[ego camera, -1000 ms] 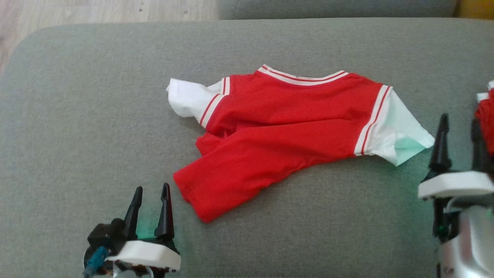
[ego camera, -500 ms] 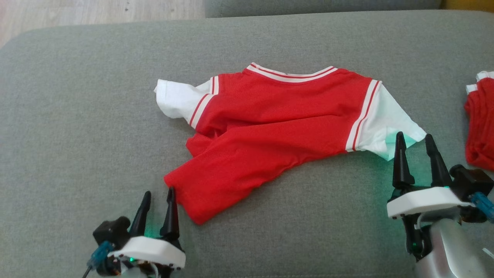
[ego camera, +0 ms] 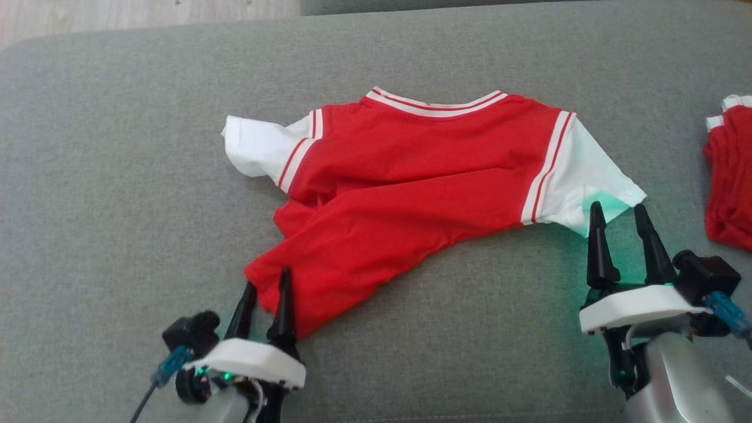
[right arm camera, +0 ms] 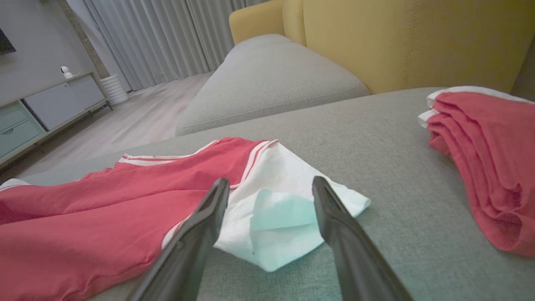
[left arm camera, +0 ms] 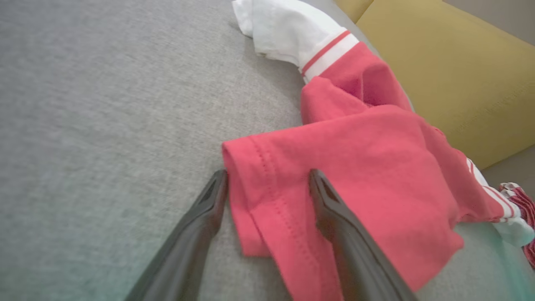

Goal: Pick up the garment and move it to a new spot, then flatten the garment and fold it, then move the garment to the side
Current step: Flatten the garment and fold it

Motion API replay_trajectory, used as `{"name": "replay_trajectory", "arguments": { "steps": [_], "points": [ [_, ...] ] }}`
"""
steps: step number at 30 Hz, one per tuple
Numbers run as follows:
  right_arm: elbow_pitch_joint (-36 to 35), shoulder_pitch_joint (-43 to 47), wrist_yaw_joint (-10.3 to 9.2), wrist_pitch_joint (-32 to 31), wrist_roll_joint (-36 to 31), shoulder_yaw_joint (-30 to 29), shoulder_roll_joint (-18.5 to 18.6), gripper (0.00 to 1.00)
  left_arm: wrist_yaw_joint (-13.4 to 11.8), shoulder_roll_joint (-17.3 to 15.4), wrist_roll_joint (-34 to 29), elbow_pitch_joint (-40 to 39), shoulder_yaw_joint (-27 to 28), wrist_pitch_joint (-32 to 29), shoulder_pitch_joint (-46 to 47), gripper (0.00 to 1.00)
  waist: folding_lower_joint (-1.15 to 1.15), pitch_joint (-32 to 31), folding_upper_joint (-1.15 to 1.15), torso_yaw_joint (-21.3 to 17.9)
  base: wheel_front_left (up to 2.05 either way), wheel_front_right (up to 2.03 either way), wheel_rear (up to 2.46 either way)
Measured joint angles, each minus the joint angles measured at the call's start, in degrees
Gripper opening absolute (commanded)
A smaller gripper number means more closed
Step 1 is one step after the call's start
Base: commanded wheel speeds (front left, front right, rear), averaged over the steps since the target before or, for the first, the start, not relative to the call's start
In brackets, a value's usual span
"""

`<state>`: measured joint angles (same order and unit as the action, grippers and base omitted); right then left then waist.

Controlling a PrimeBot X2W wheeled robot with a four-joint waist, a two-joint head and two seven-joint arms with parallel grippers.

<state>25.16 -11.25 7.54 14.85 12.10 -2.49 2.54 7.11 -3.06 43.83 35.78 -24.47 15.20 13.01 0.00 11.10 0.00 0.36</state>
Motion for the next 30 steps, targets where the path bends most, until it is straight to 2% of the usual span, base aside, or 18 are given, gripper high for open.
{"name": "replay_trajectory", "arguments": {
  "steps": [2, 3, 4, 9, 17, 24, 30],
  "points": [
    [0.0, 0.0, 0.00, 0.0, 0.0, 0.2, 0.0, 1.00, 0.0, -0.4, 1.7, 0.0, -1.7, 0.0, 1.1, 1.00, 0.00, 0.3, 0.00, -0.3, 0.00, 0.00, 0.00],
    [0.0, -0.1, 0.00, 0.0, 0.0, 0.3, 0.0, 1.00, 0.0, -0.6, 2.3, 0.0, -2.2, 0.0, 1.5, 0.39, 0.00, 0.4, 0.00, -0.4, 0.00, 0.00, 0.00],
    [0.0, -0.1, 0.00, 0.0, 0.0, 0.4, 0.0, 1.00, 0.0, -1.0, 2.7, 0.0, -2.7, 0.0, 1.9, 0.00, 0.00, 0.5, 0.00, -0.5, 0.00, 0.00, 0.00],
    [0.0, -0.3, 0.00, 0.0, 0.0, 0.4, 0.0, 1.00, 0.0, -2.2, 3.0, 0.3, -3.4, -0.1, 2.9, 0.00, 0.00, 1.0, 0.00, -1.0, 0.00, 0.00, 0.00],
    [0.0, -0.4, 0.00, 0.0, 0.5, 0.3, 0.0, 1.00, 0.0, -4.4, -1.8, 0.6, 0.5, -0.3, 6.3, 0.00, 0.00, 1.7, 0.00, -1.3, 0.00, 0.00, 0.00],
    [-0.3, -1.6, 0.00, 0.0, 0.5, 0.6, 0.0, 1.00, 0.5, -6.7, -6.8, 2.4, 1.4, -0.5, 10.3, 0.00, 0.01, 2.7, 0.00, -1.8, 0.00, 0.00, 0.00],
    [-0.5, -2.2, 0.00, 0.0, 0.5, 0.5, 0.0, 1.00, 0.5, -7.6, -15.4, 1.2, 9.9, -0.5, 13.7, 0.00, 0.01, 2.4, 0.00, -2.3, 0.00, 0.00, 0.00]
  ]
}}
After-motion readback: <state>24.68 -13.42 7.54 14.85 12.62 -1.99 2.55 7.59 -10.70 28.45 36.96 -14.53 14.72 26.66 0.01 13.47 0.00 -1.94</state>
